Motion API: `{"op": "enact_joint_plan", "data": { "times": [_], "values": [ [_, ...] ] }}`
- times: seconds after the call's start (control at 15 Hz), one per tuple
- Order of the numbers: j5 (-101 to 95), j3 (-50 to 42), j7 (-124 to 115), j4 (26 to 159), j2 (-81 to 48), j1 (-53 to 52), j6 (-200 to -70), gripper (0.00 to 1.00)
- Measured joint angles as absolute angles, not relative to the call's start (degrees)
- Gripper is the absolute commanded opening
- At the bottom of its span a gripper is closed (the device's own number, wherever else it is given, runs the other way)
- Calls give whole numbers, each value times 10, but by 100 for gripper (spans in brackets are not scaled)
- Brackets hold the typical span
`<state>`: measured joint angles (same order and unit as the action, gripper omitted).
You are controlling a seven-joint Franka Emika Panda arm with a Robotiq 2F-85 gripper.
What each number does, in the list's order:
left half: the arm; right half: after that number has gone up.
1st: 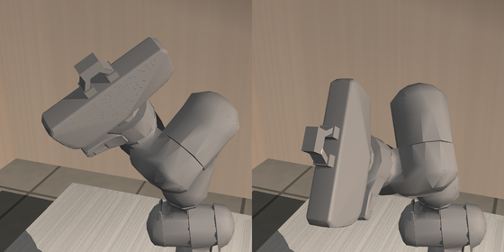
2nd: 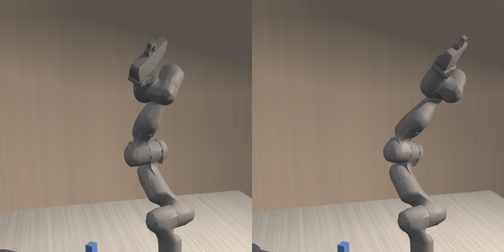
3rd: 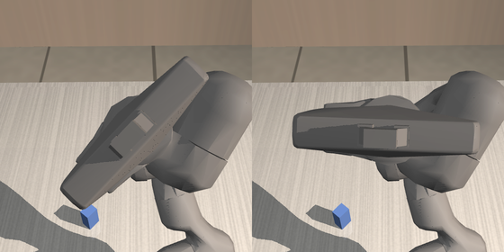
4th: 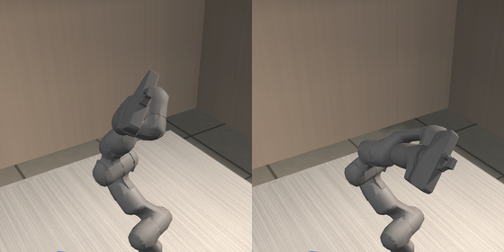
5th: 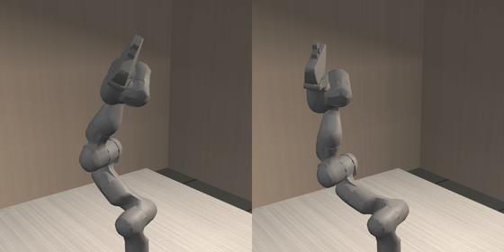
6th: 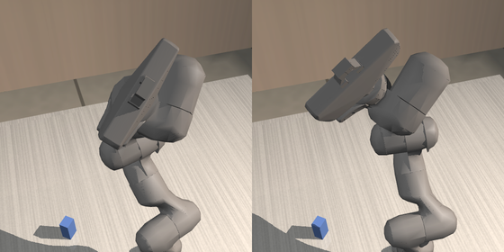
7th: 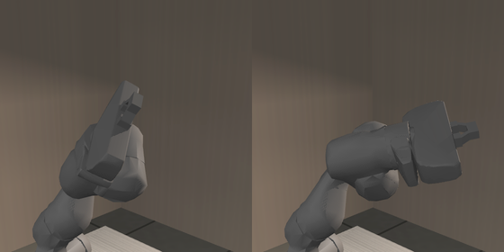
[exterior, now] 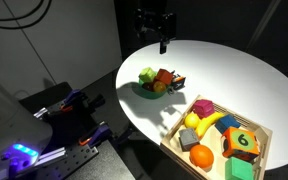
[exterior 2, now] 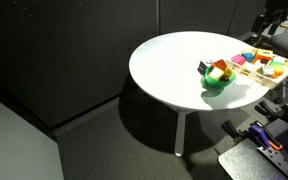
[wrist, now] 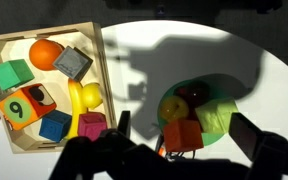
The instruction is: Remove one square toy from the box and put it on the table.
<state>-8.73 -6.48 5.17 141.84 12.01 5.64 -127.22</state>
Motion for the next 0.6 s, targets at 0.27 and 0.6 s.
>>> {"op": "enact_joint_plan", "data": {
  "times": [0.27,0.6],
  "values": [
    [-83,-62,62,1446,159,51,-1271,100],
    [-83,-62,62,1449,158,51,-1271,100]
  ]
}}
